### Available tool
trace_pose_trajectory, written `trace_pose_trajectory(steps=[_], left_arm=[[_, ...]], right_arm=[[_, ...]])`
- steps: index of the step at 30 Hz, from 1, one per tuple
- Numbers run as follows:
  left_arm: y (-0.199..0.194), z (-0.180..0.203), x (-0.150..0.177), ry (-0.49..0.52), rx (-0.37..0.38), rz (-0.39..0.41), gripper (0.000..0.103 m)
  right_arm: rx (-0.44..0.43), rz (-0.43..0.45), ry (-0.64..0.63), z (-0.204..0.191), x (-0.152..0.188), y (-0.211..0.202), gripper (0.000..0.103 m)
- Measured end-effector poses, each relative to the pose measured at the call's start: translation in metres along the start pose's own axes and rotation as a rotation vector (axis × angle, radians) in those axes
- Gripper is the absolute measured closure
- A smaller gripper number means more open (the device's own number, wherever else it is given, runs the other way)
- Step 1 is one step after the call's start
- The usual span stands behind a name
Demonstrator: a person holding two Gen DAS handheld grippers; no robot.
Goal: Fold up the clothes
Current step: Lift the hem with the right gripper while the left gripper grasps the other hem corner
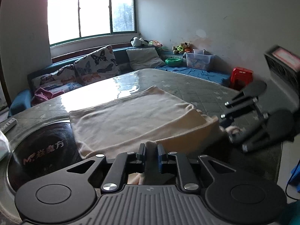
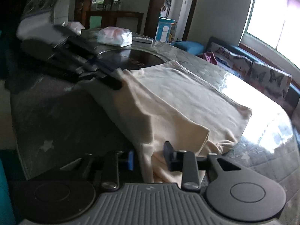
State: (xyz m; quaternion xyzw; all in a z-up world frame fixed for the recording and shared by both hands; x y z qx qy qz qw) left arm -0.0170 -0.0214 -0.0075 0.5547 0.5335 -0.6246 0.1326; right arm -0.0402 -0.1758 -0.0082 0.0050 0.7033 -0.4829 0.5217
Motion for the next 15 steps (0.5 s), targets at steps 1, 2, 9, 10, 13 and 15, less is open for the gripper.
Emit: trace_pose_trajectory(steps=[1, 2, 9, 10, 13, 15], left_arm=[[-0.003, 0.002, 0.002, 0.008, -0.007, 0.001, 0.083], [-0.006, 0.003, 0.004, 0.011, -0.008, 0.004, 0.083], [-0.02, 0.011, 0.023, 0.068, -0.044, -0.005, 0.066], [-0.02, 0.01, 0.026, 0.087, -0.056, -0.012, 0.066], [-0.019, 0.01, 0.034, 0.14, -0.086, -0.03, 0.066], [-0.018, 0.01, 0.038, 0.16, -0.083, -0.045, 0.066]], right_arm=[[-0.007, -0.001, 0.024, 0.002, -0.002, 0.0, 0.089], [-0.013, -0.003, 0.048, 0.005, -0.005, -0.001, 0.09], [-0.029, 0.016, 0.136, 0.015, -0.02, -0.007, 0.092], [-0.03, 0.019, 0.141, 0.016, -0.021, -0.007, 0.092], [-0.03, 0.026, 0.152, 0.017, -0.024, -0.008, 0.092], [-0.025, 0.03, 0.16, 0.017, -0.026, -0.008, 0.092]])
Point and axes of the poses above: each gripper's, at about its wrist camera, not at the fingertips, and y roughly the way its jaws point, z to its right, x to its underside, the point moved 9 cm from there along y, roughly the way its jaws point, and after that the axes turned 9 degrees about y, right-handed, at the moved point
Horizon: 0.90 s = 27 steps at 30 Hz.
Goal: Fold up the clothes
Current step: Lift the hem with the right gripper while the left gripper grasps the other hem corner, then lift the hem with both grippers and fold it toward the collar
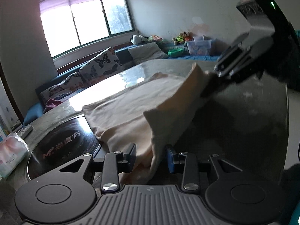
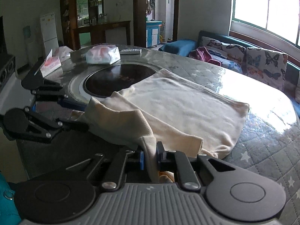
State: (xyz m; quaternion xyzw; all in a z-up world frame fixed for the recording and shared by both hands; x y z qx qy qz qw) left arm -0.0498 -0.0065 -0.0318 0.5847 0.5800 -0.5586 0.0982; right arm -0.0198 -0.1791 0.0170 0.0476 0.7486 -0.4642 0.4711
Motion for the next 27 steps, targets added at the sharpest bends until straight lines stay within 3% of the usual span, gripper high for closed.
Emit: trace_pose_trajectory(steps=[2, 4, 7, 16, 27], left_arm=[[0.002, 0.002, 0.005, 0.038, -0.002, -0.013, 0.069], [0.003, 0.003, 0.008, 0.063, -0.012, -0.021, 0.079], [-0.001, -0.001, 0.008, 0.039, -0.008, -0.007, 0.09], [-0.041, -0.003, -0.007, -0.019, 0.0, 0.06, 0.092], [-0.115, 0.02, -0.011, -0.065, 0.038, 0.095, 0.093]], right_arm=[[0.006, 0.006, 0.01, 0.0, -0.001, 0.001, 0.093], [0.013, 0.016, 0.017, 0.0, 0.001, 0.0, 0.095], [0.021, 0.031, 0.017, -0.003, 0.003, -0.002, 0.096], [-0.002, 0.073, -0.006, -0.017, 0.0, -0.037, 0.096], [-0.109, 0.014, -0.014, -0.063, 0.032, -0.107, 0.098]])
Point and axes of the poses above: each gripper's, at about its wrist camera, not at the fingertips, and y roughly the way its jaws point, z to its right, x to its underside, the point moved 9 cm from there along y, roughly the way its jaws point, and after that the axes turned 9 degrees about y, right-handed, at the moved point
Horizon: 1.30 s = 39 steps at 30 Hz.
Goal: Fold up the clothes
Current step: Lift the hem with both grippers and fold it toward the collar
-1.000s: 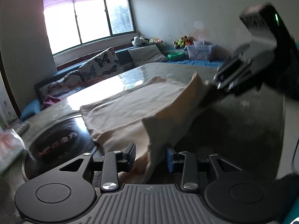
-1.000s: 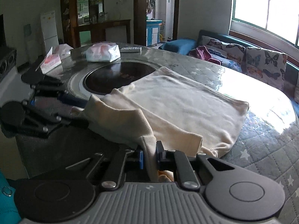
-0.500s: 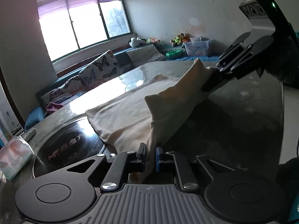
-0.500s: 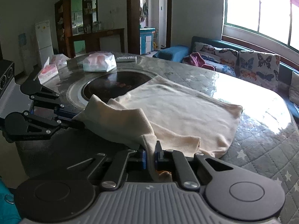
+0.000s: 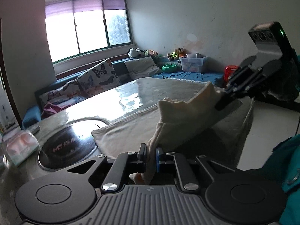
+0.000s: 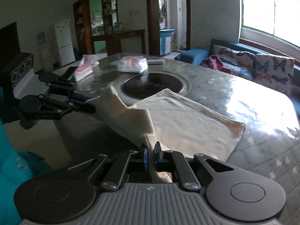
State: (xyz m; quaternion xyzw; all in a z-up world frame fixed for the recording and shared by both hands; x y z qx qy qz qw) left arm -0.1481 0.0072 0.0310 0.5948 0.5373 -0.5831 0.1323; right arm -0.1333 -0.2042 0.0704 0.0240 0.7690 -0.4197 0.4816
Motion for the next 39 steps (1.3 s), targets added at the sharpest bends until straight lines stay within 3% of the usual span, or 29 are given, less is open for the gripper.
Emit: trace_pose_trajectory(steps=[9, 15, 20, 26, 31, 39], left_arm=[[0.008, -0.008, -0.004, -0.01, -0.027, 0.007, 0.093], [0.026, -0.032, -0.022, -0.025, -0.061, 0.043, 0.093], [0.064, -0.062, -0.038, -0.022, -0.087, 0.049, 0.093], [0.136, -0.097, -0.042, -0.058, -0.101, -0.014, 0.094], [0.187, -0.115, -0.026, -0.13, -0.125, -0.092, 0.093], [0.2, -0.131, -0.009, -0.195, -0.168, -0.158, 0.089]], right_arm=[[0.016, 0.005, -0.011, -0.007, 0.005, 0.001, 0.098], [0.056, 0.054, -0.036, 0.011, -0.03, -0.001, 0.099], [0.094, 0.066, -0.016, 0.046, -0.069, 0.018, 0.099], [0.158, 0.035, 0.03, 0.102, -0.099, 0.07, 0.099], [0.186, -0.008, 0.117, 0.138, -0.092, 0.118, 0.098], [0.248, -0.014, 0.26, 0.174, -0.07, 0.146, 0.087]])
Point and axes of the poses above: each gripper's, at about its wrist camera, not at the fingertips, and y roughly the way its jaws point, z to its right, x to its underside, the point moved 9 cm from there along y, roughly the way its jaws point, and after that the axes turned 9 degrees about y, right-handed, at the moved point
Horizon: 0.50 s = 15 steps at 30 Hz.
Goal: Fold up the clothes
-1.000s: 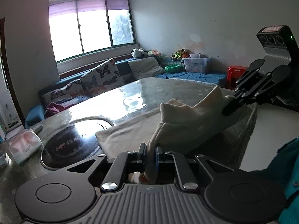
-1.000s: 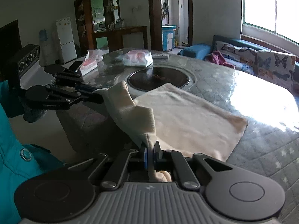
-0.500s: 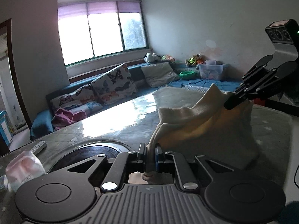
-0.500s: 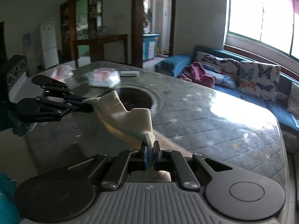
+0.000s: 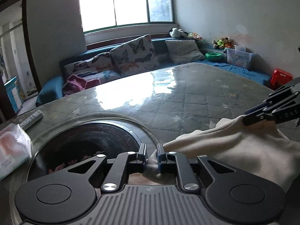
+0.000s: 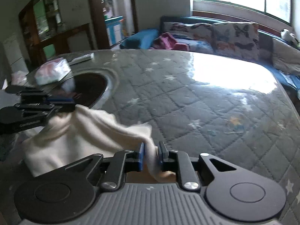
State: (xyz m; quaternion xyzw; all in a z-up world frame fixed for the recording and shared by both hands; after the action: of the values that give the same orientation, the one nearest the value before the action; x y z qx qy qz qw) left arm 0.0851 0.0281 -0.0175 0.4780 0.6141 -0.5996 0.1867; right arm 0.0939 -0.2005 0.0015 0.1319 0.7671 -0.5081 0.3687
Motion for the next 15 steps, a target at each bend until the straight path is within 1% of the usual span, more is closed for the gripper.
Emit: trace_pose_trajectory(steps=[2, 4, 7, 11, 13, 15], left_arm=[[-0.008, -0.001, -0.006, -0.007, -0.006, 0.017, 0.089], [-0.015, 0.003, -0.013, -0.013, 0.01, 0.034, 0.089], [-0.017, 0.016, -0.025, -0.02, 0.078, 0.054, 0.089], [-0.004, 0.033, -0.031, -0.024, 0.137, 0.033, 0.089], [0.006, 0.039, -0.03, -0.016, 0.153, 0.016, 0.089], [0.019, 0.043, -0.027, -0.007, 0.143, -0.016, 0.089]], right_arm=[[-0.004, 0.029, 0.006, 0.0, -0.005, -0.009, 0.087], [-0.027, 0.054, 0.004, -0.006, -0.009, -0.018, 0.087], [-0.066, 0.047, -0.006, -0.021, -0.013, -0.016, 0.087], [-0.083, 0.022, -0.002, -0.035, -0.011, 0.003, 0.087], [-0.086, 0.01, 0.009, -0.04, -0.01, 0.013, 0.087], [-0.075, 0.002, 0.013, -0.039, -0.007, 0.021, 0.087]])
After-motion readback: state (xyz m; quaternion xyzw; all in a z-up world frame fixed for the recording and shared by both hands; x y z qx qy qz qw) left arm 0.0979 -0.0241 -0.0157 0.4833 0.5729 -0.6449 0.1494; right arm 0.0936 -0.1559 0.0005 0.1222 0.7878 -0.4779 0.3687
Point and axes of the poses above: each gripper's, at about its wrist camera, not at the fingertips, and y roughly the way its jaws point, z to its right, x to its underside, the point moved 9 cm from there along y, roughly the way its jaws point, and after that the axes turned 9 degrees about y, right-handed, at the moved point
